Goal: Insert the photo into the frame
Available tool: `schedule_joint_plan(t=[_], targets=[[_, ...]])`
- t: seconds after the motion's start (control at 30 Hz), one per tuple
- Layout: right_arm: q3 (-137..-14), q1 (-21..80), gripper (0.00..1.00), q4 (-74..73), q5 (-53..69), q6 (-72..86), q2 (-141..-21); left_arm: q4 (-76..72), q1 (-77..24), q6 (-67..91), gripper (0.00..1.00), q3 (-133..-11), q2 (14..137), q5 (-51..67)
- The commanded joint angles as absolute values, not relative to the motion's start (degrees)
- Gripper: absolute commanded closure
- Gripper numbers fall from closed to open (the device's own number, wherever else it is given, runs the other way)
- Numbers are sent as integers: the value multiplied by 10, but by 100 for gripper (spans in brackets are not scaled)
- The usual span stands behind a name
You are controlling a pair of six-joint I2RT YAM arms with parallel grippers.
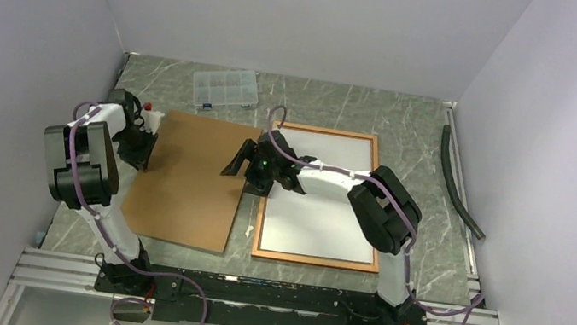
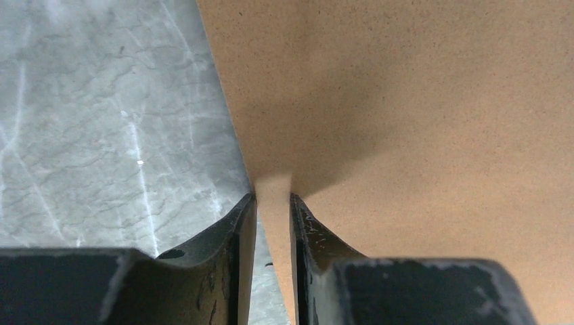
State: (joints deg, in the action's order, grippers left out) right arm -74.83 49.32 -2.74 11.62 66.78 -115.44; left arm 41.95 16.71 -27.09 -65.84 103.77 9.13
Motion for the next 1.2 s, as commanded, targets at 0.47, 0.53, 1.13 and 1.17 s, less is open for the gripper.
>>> schedule_joint_plan(t=[0.47, 0.53, 1.13, 1.17], targets=[[-666, 514, 22, 511, 296, 789, -1106, 458, 140, -277, 74, -631, 1067, 184], [-666, 514, 22, 485, 287, 774, -1102, 461, 140, -277, 74, -632, 1064, 188], [-672, 514, 25, 642, 312, 779, -1132, 588, 149, -292, 76, -707, 1080, 323], [-666, 514, 24, 630, 308, 775, -1126, 592, 149, -293, 76, -707, 1080, 329]])
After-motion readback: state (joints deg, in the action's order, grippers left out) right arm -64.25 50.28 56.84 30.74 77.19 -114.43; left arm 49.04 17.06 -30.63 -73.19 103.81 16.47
